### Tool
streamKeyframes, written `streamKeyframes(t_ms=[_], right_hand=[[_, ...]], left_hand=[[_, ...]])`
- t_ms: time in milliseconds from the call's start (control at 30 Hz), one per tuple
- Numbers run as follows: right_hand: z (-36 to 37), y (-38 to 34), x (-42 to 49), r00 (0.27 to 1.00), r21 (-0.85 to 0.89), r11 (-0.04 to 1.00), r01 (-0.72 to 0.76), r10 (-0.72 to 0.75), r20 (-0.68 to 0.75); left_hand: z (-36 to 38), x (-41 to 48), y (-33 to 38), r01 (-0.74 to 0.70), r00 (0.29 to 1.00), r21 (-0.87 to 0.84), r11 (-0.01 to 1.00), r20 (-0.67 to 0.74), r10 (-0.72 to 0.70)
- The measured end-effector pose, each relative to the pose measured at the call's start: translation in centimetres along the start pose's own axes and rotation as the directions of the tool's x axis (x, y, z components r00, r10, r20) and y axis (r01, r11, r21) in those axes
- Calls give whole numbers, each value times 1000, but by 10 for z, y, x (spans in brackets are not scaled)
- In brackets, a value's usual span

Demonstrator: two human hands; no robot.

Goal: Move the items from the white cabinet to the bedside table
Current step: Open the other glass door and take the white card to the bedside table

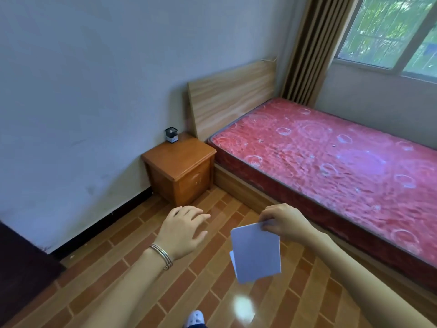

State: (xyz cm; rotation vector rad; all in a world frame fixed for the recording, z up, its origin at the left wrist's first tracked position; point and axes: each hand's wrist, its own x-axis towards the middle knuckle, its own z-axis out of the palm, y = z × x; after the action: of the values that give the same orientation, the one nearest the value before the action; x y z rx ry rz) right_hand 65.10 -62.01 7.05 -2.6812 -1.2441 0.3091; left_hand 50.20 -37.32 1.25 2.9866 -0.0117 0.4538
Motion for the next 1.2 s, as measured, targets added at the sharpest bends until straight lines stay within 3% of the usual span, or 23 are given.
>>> streamKeyframes(t_ms=[567, 800, 1200], right_hand=[[-27, -7, 266, 994, -29, 993, 111, -111, 23], [-28, 10, 373, 969, -14, 976, 219, -216, 119], [-69, 46, 586, 885, -60, 890, 452, -440, 150]], left_hand=[[15, 151, -185, 62, 998, 13, 998, 0, -62], [43, 203, -244, 169, 985, 31, 985, 19, -170], [73, 342, -339, 359, 933, 88, 929, -20, -359]])
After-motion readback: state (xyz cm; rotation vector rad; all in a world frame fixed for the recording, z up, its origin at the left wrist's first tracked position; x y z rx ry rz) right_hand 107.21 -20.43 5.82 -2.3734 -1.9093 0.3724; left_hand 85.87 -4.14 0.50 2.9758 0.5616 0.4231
